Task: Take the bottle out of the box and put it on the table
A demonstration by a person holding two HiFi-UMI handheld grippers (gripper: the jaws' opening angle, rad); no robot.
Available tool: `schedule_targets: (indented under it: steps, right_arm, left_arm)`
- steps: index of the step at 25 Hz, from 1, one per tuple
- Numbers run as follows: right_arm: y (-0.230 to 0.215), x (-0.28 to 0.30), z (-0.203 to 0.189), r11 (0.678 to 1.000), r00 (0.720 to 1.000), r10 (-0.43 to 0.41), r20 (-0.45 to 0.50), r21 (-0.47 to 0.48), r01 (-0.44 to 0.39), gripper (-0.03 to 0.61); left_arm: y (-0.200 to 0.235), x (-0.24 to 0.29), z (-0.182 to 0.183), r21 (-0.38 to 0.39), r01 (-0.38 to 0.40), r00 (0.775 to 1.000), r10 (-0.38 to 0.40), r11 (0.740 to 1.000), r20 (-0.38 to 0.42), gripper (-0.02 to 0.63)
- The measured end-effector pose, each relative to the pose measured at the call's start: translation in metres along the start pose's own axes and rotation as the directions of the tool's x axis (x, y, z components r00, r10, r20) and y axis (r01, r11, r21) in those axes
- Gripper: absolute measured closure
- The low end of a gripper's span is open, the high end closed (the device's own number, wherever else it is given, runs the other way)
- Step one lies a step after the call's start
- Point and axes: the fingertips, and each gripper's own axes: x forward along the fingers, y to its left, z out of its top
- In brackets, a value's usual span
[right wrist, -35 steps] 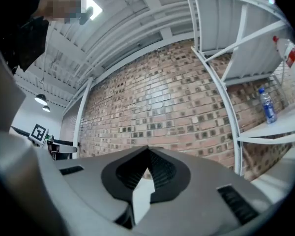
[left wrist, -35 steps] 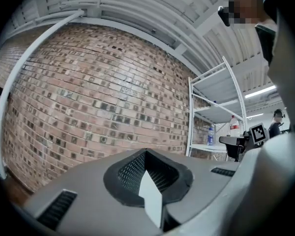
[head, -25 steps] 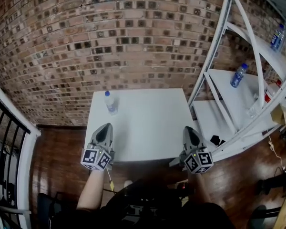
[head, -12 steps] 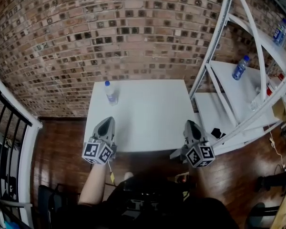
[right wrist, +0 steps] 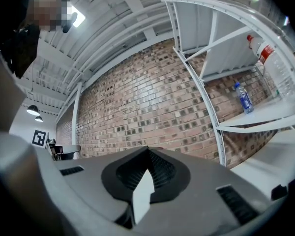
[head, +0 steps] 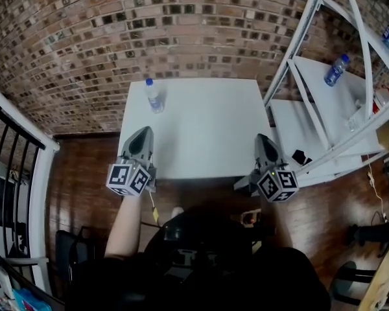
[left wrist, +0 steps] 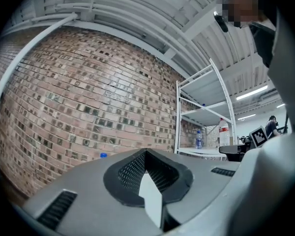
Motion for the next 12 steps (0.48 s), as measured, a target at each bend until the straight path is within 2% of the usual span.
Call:
schedule_targets:
  steps: [8,12]
  right_arm:
    - [0.002,0.005,-0.007,1.0,1.0,0.007,-0.019,0.012,-0.006,0.58]
    - [0.004,0.012,-0.002,1.0,1.0,0.019,-0.007,0.009,-0.019,0.578]
  left_arm:
    - [0.002,-0.004,-0.002,0.0,-0.005,1.0,0.005,1.0,-0.007,0.62]
    - [0.007,-0.004,0.003,0.028,-0.025,1.0,0.025,0.999,0.005,0.62]
